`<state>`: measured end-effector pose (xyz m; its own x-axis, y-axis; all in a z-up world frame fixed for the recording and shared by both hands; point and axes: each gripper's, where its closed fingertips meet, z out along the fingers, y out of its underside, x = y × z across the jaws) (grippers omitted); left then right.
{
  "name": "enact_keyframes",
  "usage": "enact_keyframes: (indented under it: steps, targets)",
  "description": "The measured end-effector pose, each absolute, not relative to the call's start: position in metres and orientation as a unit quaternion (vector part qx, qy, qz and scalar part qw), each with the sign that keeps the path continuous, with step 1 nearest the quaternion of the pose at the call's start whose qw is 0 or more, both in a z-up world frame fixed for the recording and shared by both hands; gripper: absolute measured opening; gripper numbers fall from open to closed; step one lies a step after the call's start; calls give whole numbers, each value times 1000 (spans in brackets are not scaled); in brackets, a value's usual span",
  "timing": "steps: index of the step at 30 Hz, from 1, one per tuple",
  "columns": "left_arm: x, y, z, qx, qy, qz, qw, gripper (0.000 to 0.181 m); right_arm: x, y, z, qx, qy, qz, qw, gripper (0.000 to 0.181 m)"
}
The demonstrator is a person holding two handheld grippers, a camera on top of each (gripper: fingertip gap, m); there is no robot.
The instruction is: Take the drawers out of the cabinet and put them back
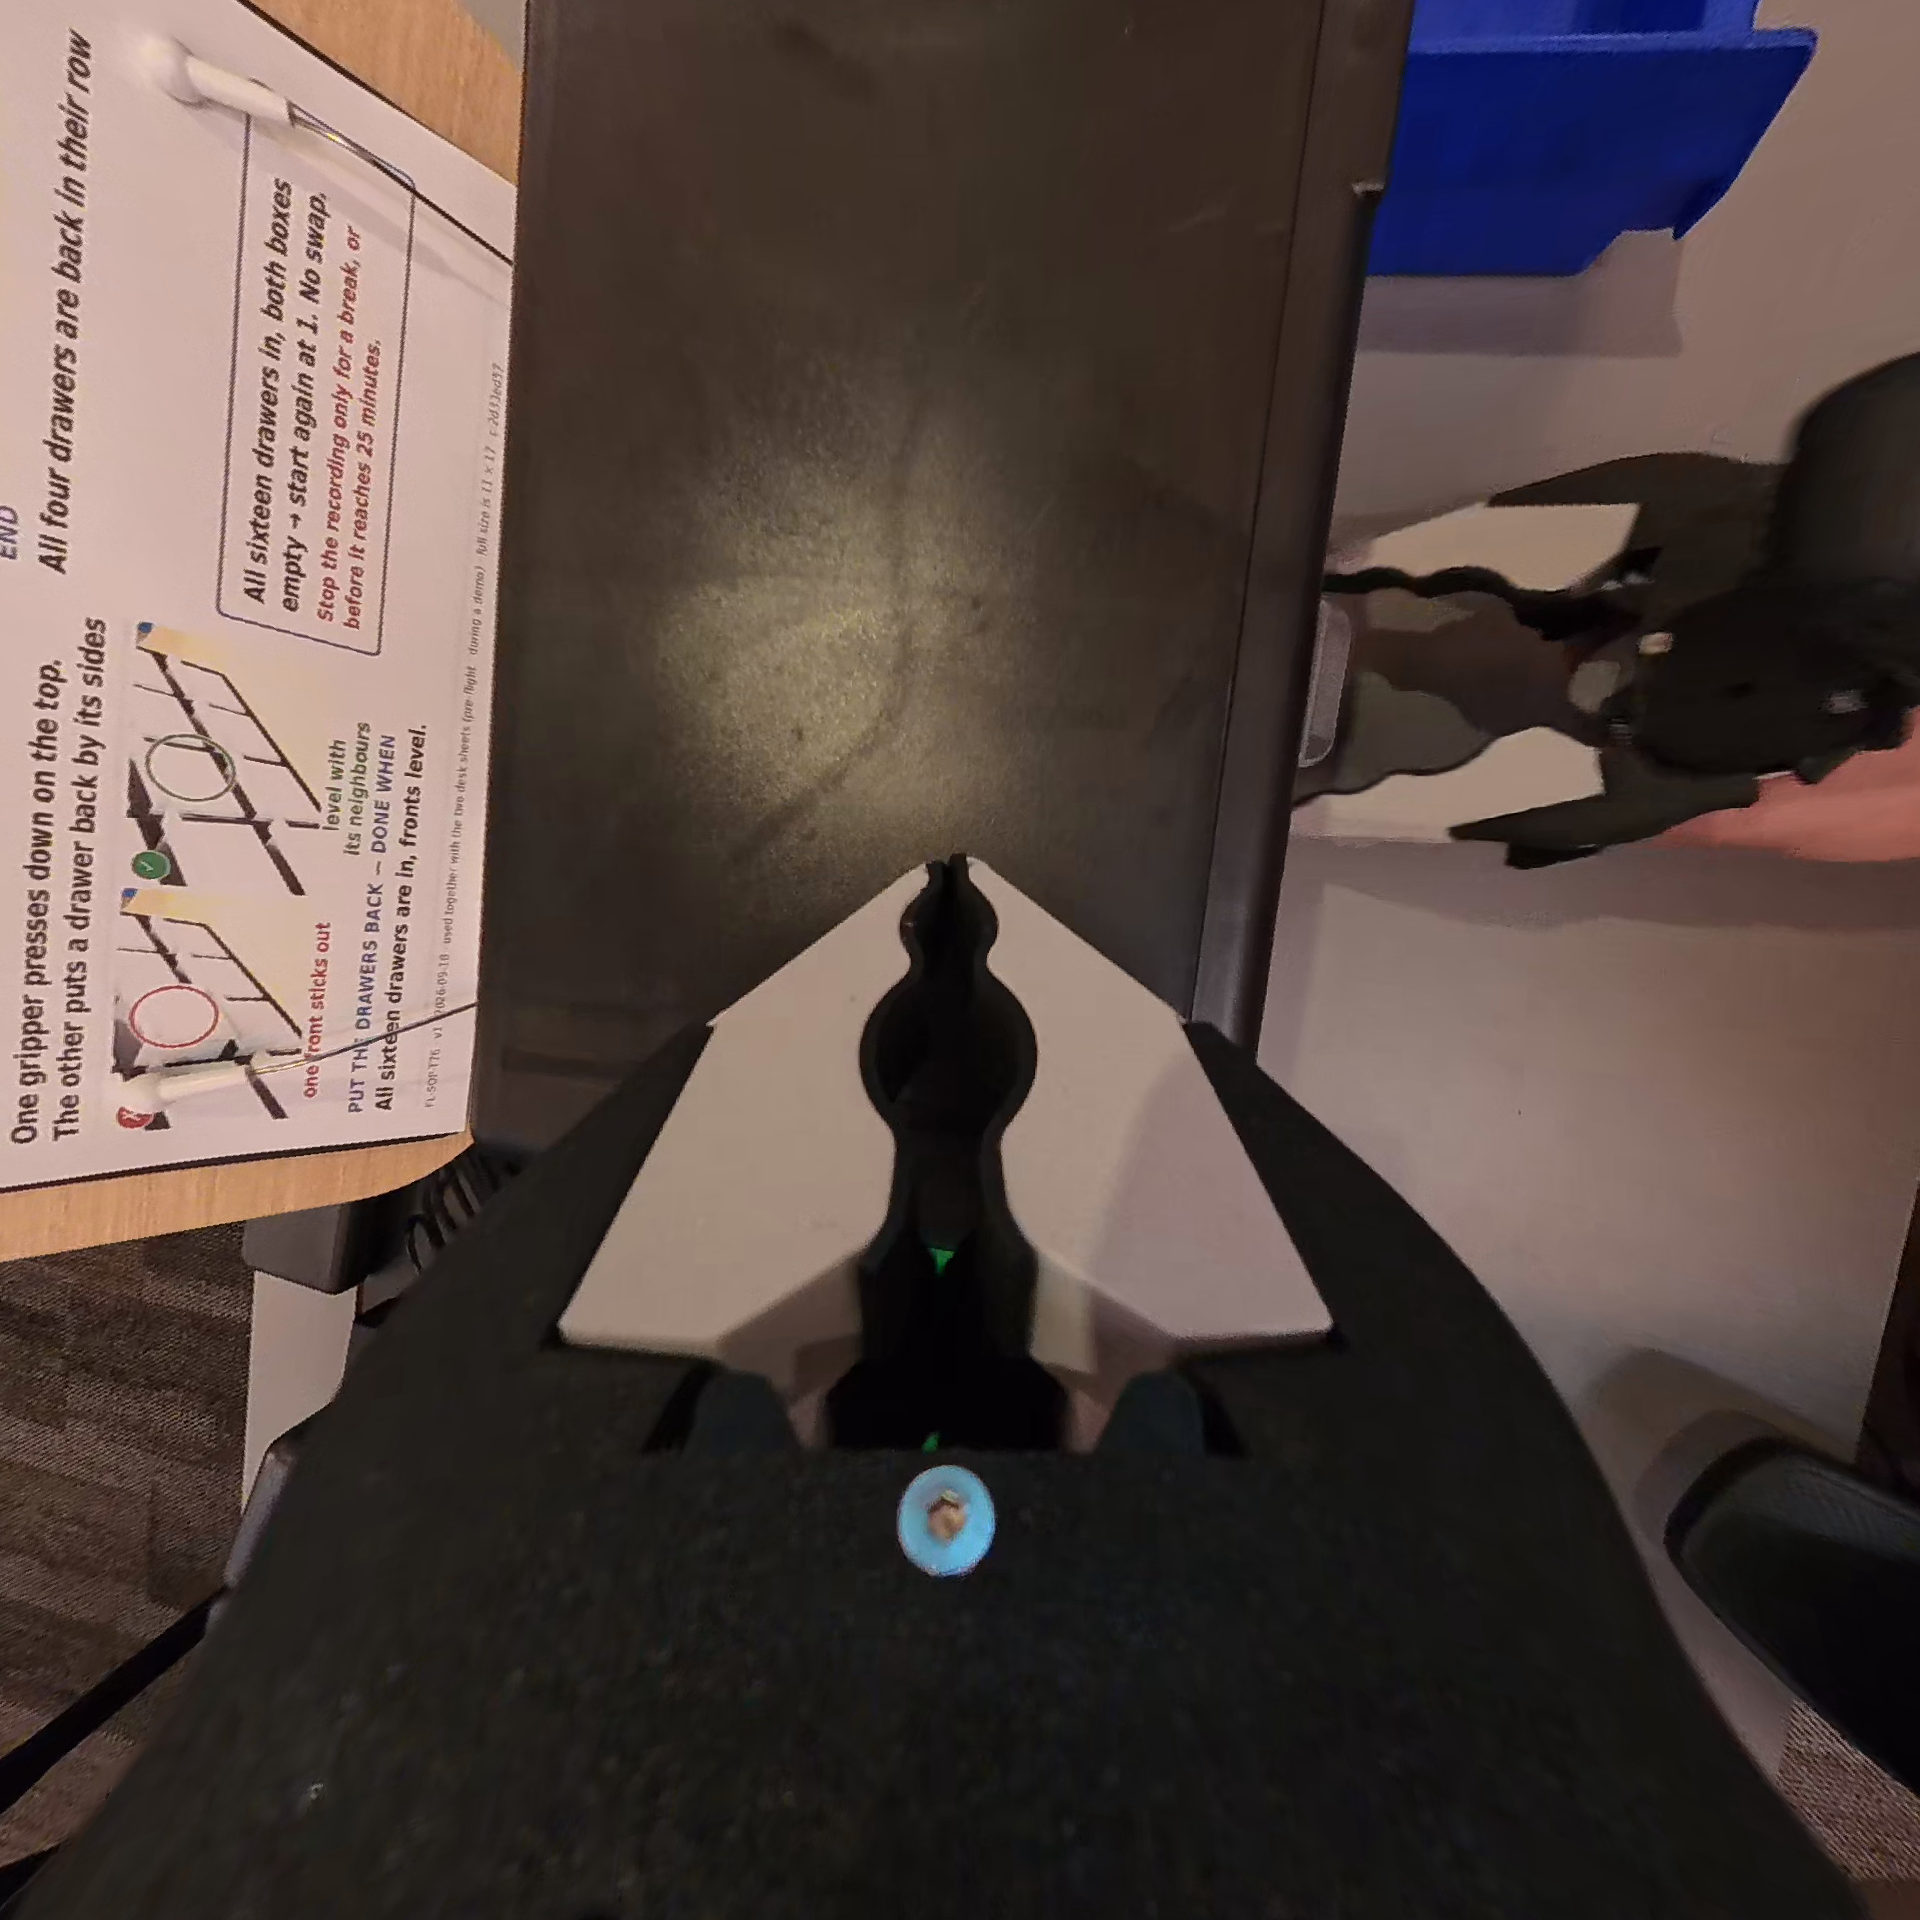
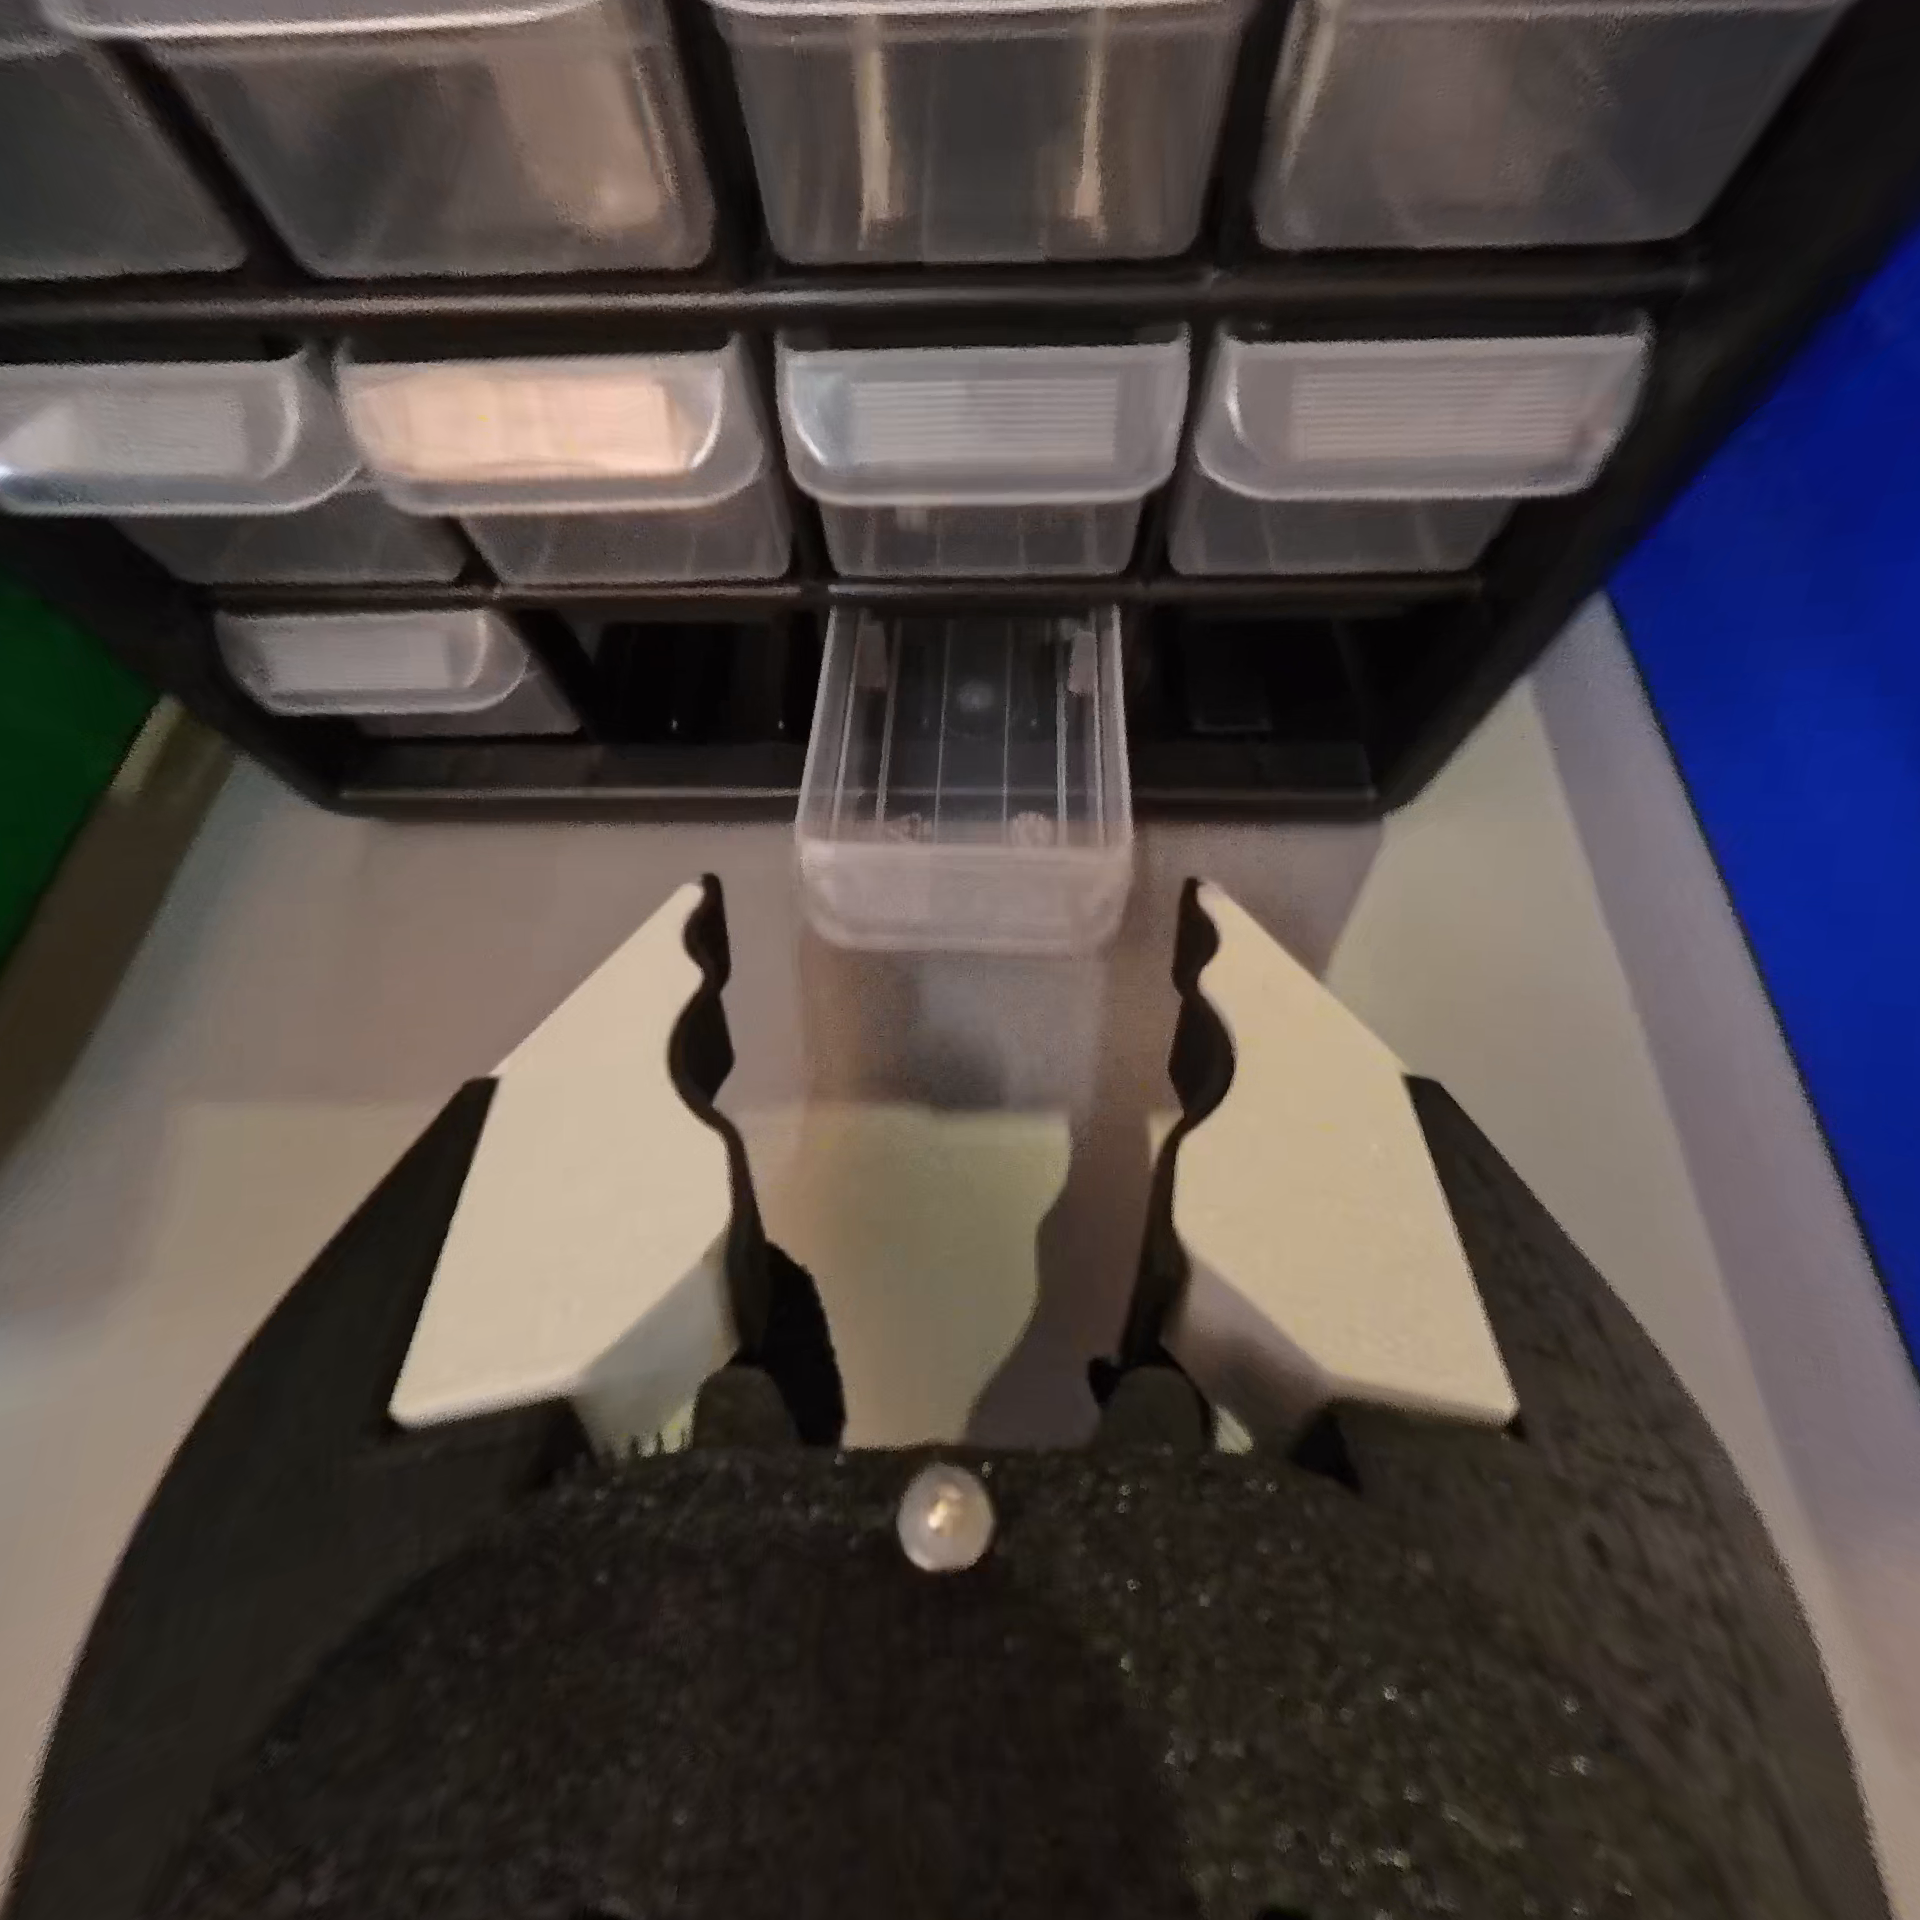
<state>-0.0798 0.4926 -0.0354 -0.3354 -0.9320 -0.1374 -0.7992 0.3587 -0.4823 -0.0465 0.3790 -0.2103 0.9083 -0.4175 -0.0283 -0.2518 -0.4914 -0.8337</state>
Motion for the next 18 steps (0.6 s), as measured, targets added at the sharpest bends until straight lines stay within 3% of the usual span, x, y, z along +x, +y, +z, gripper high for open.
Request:
enact_keyframes:
  steps: [2, 4, 5, 18]
  targets:
    - [-80, 493, -35, -540, 801, -165, 202, 0, -51, 358, -205, -849, 203, -92, 479, 69]
    - [-80, 493, -35, -540, 800, -162, 205, 0, -57, 345, -198, -830, 215, -77, 509, 33]
    - [-80, 493, -35, -540, 800, -162, 205, 0, -58, 344, -198, -827, 220, -75, 512, 27]
    - [-80, 493, -35, -541, 802, -158, 199, 0, -24, 399, -217, -854, 205, -85, 470, 25]
